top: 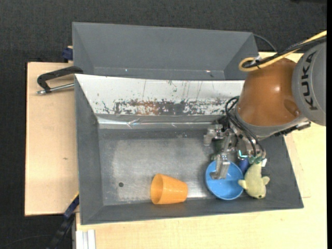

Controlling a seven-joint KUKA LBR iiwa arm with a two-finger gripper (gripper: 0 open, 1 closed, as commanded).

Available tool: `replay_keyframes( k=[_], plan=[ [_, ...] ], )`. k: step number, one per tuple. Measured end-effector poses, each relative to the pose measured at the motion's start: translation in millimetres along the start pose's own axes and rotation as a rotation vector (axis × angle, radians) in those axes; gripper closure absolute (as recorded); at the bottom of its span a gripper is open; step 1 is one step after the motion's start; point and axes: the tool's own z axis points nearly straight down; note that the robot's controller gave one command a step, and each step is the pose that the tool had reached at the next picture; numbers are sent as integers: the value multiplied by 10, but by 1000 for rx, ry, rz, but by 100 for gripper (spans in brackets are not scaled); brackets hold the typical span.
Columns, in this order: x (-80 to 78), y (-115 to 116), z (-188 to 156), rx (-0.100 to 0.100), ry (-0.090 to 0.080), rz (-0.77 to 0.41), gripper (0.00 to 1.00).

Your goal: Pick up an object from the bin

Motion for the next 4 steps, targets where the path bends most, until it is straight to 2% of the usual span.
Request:
replay_keyframes(
  k=[1, 2, 3, 4],
  plan=[
    [108, 569, -598, 0, -15, -167, 0],
    [-166, -289, 662, 2, -2, -376, 0],
    [-179, -262, 625, 2, -7, -378, 100],
    [-171, -341, -1154, 5, -21, -302, 100]
  ],
)
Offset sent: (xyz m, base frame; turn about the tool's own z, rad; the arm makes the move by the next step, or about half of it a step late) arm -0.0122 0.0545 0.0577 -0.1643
